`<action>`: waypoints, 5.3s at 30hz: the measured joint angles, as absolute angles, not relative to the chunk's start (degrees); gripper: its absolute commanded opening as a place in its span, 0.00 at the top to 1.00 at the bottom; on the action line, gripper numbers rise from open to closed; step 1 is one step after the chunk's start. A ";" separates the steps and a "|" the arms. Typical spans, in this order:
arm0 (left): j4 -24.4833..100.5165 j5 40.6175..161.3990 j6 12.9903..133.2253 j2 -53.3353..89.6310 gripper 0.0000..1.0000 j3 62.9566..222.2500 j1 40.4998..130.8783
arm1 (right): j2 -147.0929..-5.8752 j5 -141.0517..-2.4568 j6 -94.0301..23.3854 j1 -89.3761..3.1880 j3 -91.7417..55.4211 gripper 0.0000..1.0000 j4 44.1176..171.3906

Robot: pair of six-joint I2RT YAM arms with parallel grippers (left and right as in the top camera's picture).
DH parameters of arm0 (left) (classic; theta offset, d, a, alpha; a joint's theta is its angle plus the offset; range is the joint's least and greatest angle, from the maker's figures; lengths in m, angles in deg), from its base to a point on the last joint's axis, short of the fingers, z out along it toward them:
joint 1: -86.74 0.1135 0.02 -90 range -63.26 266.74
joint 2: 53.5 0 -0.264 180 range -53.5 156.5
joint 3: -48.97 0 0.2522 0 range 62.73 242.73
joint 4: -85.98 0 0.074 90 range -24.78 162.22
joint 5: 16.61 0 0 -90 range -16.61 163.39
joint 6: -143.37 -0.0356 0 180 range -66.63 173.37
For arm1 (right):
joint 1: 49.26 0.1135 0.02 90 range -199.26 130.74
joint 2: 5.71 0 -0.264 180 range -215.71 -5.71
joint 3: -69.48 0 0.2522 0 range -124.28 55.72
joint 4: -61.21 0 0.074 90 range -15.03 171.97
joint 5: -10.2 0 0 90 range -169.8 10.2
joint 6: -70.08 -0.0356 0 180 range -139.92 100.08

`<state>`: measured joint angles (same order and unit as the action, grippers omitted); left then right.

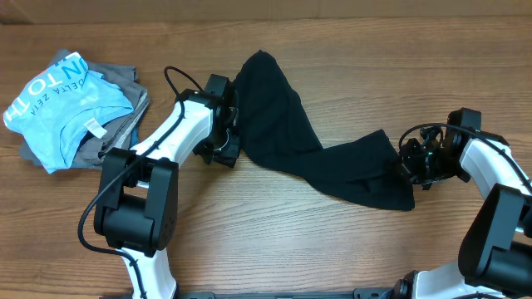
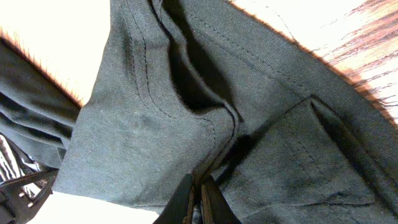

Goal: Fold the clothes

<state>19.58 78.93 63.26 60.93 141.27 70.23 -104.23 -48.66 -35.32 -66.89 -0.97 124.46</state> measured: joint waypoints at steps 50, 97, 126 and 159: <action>-22.49 57.75 60.44 35.25 0.96 219.76 72.21 | -82.72 -55.26 -34.91 -69.09 -77.10 0.96 172.11; -18.58 67.24 54.93 58.07 0.96 222.56 71.34 | -106.40 -50.17 -32.94 -77.29 -76.84 0.96 163.46; -13.51 60.05 51.85 38.05 0.96 223.21 71.34 | -86.92 -58.91 -39.37 -77.29 -86.98 0.96 170.95; -19.87 66.12 55.41 83.27 0.37 221.44 75.27 | -132.30 -66.67 -38.01 -78.38 -83.39 0.27 167.76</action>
<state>-19.87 66.12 55.41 83.27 221.44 75.27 -132.30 -66.67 -38.01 -78.38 -83.39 167.76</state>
